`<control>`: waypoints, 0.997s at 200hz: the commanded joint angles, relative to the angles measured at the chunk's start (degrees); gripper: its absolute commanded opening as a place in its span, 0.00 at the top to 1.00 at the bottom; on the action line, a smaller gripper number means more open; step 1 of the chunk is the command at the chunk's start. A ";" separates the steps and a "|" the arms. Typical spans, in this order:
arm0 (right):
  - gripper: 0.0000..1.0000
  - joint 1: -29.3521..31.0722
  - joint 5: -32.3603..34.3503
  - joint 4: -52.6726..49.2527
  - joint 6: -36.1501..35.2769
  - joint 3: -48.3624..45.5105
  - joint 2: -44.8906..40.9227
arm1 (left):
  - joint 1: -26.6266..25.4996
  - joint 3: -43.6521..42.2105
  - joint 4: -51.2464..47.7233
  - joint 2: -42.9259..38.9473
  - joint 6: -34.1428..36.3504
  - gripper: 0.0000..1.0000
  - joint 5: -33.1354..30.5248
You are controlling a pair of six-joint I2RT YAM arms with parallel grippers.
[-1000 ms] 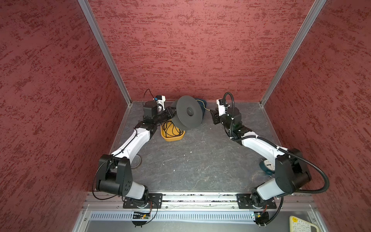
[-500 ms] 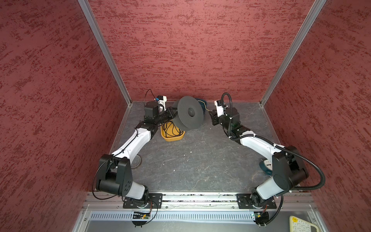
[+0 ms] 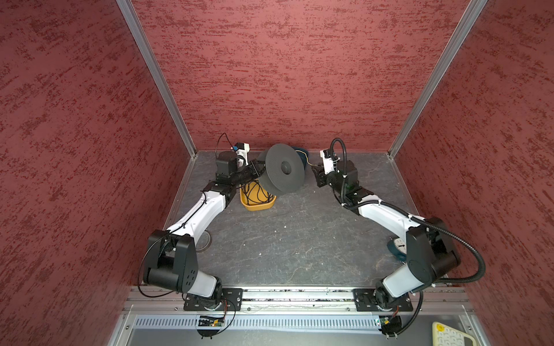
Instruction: Wrap the cables
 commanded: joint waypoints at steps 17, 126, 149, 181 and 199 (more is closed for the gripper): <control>0.82 -0.36 0.46 1.96 0.16 0.99 -1.33 | -0.31 0.21 4.50 -1.56 0.38 1.00 0.38; 1.00 -0.37 1.56 -0.28 -1.43 1.49 -1.35 | 0.41 0.86 2.73 -1.58 1.33 1.00 0.42; 1.00 -0.34 2.09 -4.08 -2.74 2.57 -0.75 | 2.56 2.17 1.56 -1.81 0.57 1.00 1.36; 1.00 0.52 3.85 -8.24 -3.93 2.40 -0.01 | 5.21 5.21 0.39 -1.49 -0.55 1.00 1.77; 1.00 2.66 6.56 -9.61 -5.53 1.62 0.09 | 6.45 7.55 -0.55 -0.49 -0.89 1.00 0.55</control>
